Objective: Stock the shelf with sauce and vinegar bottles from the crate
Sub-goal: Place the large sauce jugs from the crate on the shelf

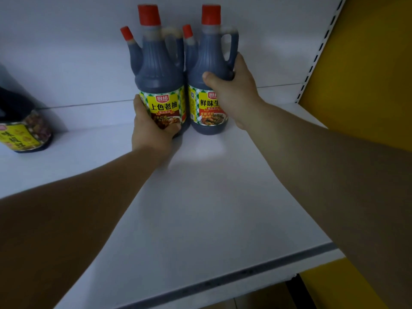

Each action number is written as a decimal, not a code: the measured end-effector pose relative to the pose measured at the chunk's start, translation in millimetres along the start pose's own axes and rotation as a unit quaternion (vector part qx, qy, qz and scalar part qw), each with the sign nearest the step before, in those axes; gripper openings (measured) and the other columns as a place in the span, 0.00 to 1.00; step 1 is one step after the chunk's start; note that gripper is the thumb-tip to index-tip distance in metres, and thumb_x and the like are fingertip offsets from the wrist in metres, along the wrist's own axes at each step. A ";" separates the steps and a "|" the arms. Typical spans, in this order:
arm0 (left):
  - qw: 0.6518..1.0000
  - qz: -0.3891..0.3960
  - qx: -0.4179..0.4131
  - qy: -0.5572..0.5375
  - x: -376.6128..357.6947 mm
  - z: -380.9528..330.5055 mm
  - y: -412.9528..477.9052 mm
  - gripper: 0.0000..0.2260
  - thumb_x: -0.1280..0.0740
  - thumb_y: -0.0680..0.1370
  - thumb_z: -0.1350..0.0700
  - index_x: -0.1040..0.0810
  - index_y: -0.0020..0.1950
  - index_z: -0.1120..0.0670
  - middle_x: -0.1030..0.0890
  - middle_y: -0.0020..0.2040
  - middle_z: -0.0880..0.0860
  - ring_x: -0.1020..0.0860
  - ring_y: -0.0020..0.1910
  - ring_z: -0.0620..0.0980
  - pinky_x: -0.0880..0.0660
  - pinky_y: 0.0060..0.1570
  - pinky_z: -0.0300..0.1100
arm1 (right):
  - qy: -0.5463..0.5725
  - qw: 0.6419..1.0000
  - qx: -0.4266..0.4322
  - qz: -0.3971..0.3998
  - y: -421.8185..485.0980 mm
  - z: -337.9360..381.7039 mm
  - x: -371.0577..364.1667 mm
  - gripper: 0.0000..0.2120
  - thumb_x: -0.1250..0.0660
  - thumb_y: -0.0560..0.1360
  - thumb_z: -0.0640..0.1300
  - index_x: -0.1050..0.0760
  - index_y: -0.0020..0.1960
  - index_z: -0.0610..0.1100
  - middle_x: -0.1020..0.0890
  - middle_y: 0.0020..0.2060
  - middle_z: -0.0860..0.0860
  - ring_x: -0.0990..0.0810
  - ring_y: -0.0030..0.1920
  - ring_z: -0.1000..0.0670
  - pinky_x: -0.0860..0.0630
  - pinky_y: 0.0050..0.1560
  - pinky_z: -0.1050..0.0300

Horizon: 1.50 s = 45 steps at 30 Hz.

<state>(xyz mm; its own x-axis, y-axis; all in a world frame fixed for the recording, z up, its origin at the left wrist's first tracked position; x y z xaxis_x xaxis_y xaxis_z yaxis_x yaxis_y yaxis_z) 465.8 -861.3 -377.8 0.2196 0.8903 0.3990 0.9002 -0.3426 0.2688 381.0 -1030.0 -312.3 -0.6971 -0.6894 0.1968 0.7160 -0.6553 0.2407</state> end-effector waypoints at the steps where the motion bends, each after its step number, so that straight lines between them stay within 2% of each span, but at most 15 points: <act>1: 1.000 0.002 -0.002 -0.001 -0.1 1.8 0.7 0.38 0.28 0.71 0.57 0.47 0.74 0.48 0.28 0.65 0.48 0.27 0.60 0.49 0.30 0.57 0.44 | 0.001 1.000 -0.002 -0.001 1.8 -0.1 -1.0 0.30 0.29 0.72 0.46 0.37 0.70 0.48 0.21 0.56 0.52 0.20 0.54 0.50 0.22 0.57 0.45; 5: 1.000 0.009 -0.004 0.004 -1.3 3.0 -0.4 0.39 0.28 0.72 0.56 0.49 0.75 0.47 0.29 0.67 0.48 0.28 0.62 0.50 0.32 0.58 0.43 | -0.011 1.000 -0.013 -0.004 6.8 0.3 -5.3 0.38 0.30 0.72 0.46 0.46 0.76 0.46 0.24 0.64 0.49 0.23 0.60 0.48 0.25 0.62 0.46; 8: 1.000 0.015 -0.001 0.003 -0.9 2.5 -1.3 0.42 0.28 0.71 0.54 0.52 0.76 0.48 0.29 0.68 0.49 0.28 0.64 0.50 0.31 0.62 0.46 | -0.029 0.999 -0.023 0.010 9.1 1.2 -6.1 0.44 0.31 0.74 0.46 0.57 0.79 0.46 0.28 0.68 0.47 0.25 0.62 0.48 0.26 0.60 0.52; 12: 1.000 0.012 0.026 0.001 -4.4 1.0 -4.2 0.43 0.27 0.70 0.51 0.53 0.76 0.49 0.30 0.69 0.51 0.28 0.65 0.53 0.31 0.65 0.53 | -0.063 0.998 -0.002 -0.012 12.5 12.3 -4.8 0.51 0.29 0.72 0.46 0.66 0.78 0.51 0.32 0.69 0.46 0.25 0.59 0.48 0.26 0.53 0.55; 16: 0.999 -0.007 0.037 0.019 -5.6 3.7 -4.2 0.39 0.29 0.72 0.51 0.50 0.75 0.46 0.28 0.66 0.50 0.27 0.62 0.55 0.31 0.57 0.46 | -0.083 0.996 0.023 0.007 16.5 18.1 -9.1 0.50 0.31 0.74 0.49 0.69 0.77 0.53 0.28 0.67 0.43 0.25 0.51 0.51 0.28 0.51 0.56; 19: 0.999 -0.010 0.028 0.030 -6.3 5.8 -3.3 0.36 0.29 0.71 0.51 0.47 0.73 0.45 0.26 0.63 0.49 0.25 0.58 0.55 0.33 0.51 0.44 | -0.090 0.996 0.030 0.006 18.3 15.4 -8.6 0.50 0.31 0.75 0.49 0.69 0.77 0.51 0.27 0.68 0.44 0.23 0.56 0.49 0.29 0.51 0.57; 21: 1.000 -0.001 0.017 0.017 -5.2 5.0 -3.0 0.36 0.29 0.71 0.51 0.46 0.72 0.46 0.25 0.62 0.48 0.25 0.56 0.52 0.33 0.51 0.43 | -0.088 0.996 0.031 0.000 18.0 14.5 -9.2 0.49 0.31 0.75 0.49 0.68 0.77 0.51 0.28 0.68 0.44 0.23 0.60 0.46 0.29 0.52 0.57; 25: 1.000 0.019 0.005 -0.016 -3.4 2.2 -3.4 0.33 0.28 0.72 0.55 0.44 0.70 0.48 0.26 0.59 0.46 0.26 0.54 0.48 0.32 0.52 0.41 | -0.075 0.997 0.026 -0.004 15.1 14.2 -6.6 0.49 0.31 0.75 0.48 0.68 0.77 0.51 0.28 0.69 0.45 0.24 0.62 0.45 0.29 0.53 0.56; 28: 1.000 0.014 0.006 -0.018 -3.0 1.5 -4.2 0.33 0.29 0.72 0.56 0.44 0.70 0.47 0.26 0.60 0.46 0.27 0.53 0.46 0.33 0.51 0.40 | -0.073 0.997 0.030 -0.005 14.9 13.8 -4.5 0.48 0.31 0.75 0.48 0.66 0.78 0.50 0.27 0.67 0.45 0.23 0.56 0.48 0.28 0.49 0.58; 31: 1.000 0.003 0.011 -0.018 -3.7 1.6 -4.4 0.33 0.29 0.72 0.56 0.44 0.71 0.47 0.26 0.62 0.49 0.26 0.55 0.49 0.32 0.52 0.43 | -0.078 0.996 0.037 -0.013 16.5 12.0 0.1 0.48 0.31 0.75 0.49 0.65 0.78 0.50 0.27 0.67 0.45 0.25 0.50 0.53 0.29 0.39 0.68; 33: 1.000 -0.002 0.011 -0.014 -3.6 1.8 -4.1 0.33 0.29 0.72 0.56 0.44 0.71 0.47 0.26 0.63 0.49 0.26 0.57 0.50 0.31 0.52 0.43 | -0.075 0.996 0.038 -0.011 18.5 11.2 2.7 0.48 0.31 0.75 0.49 0.65 0.78 0.50 0.28 0.68 0.45 0.24 0.51 0.52 0.30 0.36 0.72; 34: 1.000 -0.003 0.009 -0.012 -3.3 2.1 -3.9 0.33 0.29 0.72 0.56 0.43 0.70 0.47 0.26 0.62 0.49 0.26 0.56 0.49 0.31 0.51 0.43 | -0.074 0.997 0.037 -0.007 19.8 10.8 2.6 0.48 0.31 0.75 0.49 0.65 0.78 0.50 0.28 0.69 0.45 0.24 0.54 0.51 0.28 0.39 0.70; 36: 1.000 -0.005 0.013 -0.007 -3.1 2.5 -4.1 0.33 0.28 0.71 0.55 0.43 0.70 0.46 0.26 0.62 0.48 0.27 0.54 0.47 0.32 0.50 0.42 | -0.082 0.996 0.036 0.002 20.8 10.6 0.5 0.47 0.32 0.75 0.48 0.65 0.78 0.50 0.28 0.69 0.45 0.23 0.57 0.48 0.26 0.48 0.60; 38: 1.000 -0.013 0.015 -0.004 -1.8 2.3 -4.7 0.33 0.27 0.70 0.53 0.42 0.69 0.45 0.25 0.59 0.45 0.27 0.51 0.46 0.32 0.48 0.42 | -0.084 0.996 0.038 0.006 20.4 10.2 -1.9 0.47 0.32 0.75 0.48 0.65 0.78 0.50 0.28 0.69 0.45 0.23 0.59 0.47 0.27 0.53 0.55; 45: 0.999 -0.024 0.020 -0.013 0.1 5.1 -5.4 0.34 0.26 0.68 0.50 0.41 0.68 0.42 0.26 0.54 0.41 0.27 0.48 0.44 0.32 0.46 0.39 | -0.081 0.996 0.035 0.004 19.1 5.5 -2.3 0.46 0.31 0.76 0.48 0.63 0.78 0.50 0.33 0.73 0.46 0.28 0.67 0.46 0.29 0.59 0.55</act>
<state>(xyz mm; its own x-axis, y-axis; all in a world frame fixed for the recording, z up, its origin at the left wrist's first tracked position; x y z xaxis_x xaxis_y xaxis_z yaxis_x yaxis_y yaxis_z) 462.8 -857.8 -383.7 0.1842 0.9131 0.3638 0.9240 -0.2871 0.2526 396.1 -1039.2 -302.9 -0.6929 -0.6310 0.3489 0.7206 -0.6235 0.3033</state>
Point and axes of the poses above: each hand's wrist, its own y-axis towards the middle knuckle, its own x-axis out of the back of the hand, z = x × y, the point moved 4 cm from there along y, towards the middle knuckle
